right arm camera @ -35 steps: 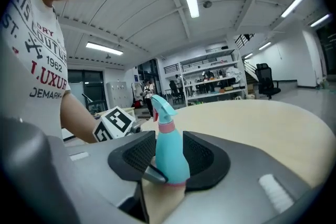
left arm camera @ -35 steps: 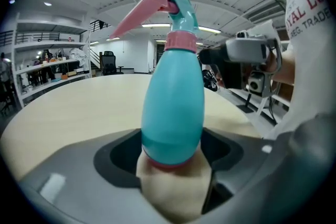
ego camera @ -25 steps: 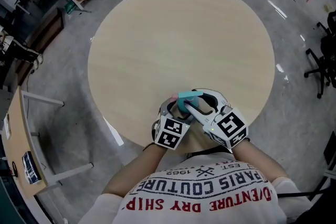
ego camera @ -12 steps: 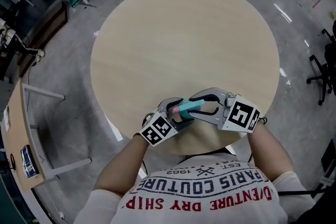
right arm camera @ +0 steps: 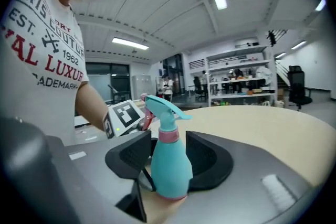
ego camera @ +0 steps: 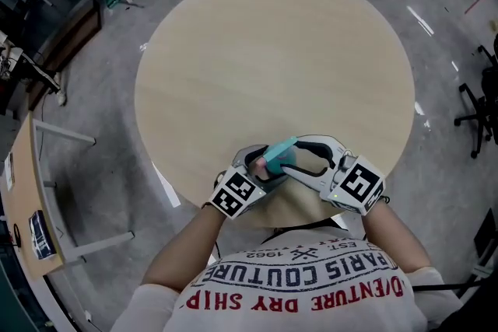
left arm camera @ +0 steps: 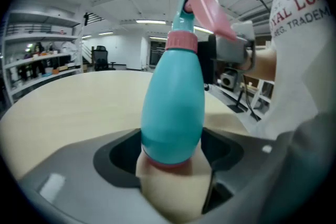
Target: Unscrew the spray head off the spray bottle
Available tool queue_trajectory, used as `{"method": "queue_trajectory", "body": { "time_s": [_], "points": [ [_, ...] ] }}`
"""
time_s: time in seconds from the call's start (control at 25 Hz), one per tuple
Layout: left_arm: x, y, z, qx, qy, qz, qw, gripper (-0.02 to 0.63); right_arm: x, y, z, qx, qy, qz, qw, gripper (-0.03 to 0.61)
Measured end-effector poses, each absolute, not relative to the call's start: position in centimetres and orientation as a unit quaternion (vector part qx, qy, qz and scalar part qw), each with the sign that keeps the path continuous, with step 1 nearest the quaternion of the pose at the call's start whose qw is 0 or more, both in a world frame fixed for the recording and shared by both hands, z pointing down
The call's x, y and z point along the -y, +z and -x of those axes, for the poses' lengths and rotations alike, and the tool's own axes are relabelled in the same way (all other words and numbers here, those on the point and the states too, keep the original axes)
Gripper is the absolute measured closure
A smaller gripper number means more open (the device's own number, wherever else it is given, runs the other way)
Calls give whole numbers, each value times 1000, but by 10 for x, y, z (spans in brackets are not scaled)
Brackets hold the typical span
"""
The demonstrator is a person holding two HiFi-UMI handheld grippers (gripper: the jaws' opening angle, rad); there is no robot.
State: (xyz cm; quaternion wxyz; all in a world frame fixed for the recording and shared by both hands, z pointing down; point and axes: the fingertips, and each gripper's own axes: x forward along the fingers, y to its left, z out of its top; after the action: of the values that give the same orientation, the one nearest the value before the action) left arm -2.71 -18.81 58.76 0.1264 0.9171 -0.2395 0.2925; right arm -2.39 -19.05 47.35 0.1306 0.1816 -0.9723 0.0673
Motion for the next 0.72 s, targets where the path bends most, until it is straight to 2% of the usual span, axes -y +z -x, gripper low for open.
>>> {"method": "queue_trajectory", "body": {
  "time_s": [0.2, 0.36, 0.44, 0.72],
  "points": [
    [193, 589, 33, 334, 294, -884, 143, 262, 193, 472, 25, 957, 61, -263, 106, 403],
    [196, 588, 35, 381, 291, -865, 151, 262, 196, 474, 39, 953, 49, -276, 119, 403],
    [194, 588, 34, 397, 284, -859, 157, 262, 197, 476, 40, 949, 42, -287, 124, 423],
    [182, 587, 37, 363, 272, -880, 138, 262, 184, 475, 41, 970, 27, -204, 129, 440]
  ]
}}
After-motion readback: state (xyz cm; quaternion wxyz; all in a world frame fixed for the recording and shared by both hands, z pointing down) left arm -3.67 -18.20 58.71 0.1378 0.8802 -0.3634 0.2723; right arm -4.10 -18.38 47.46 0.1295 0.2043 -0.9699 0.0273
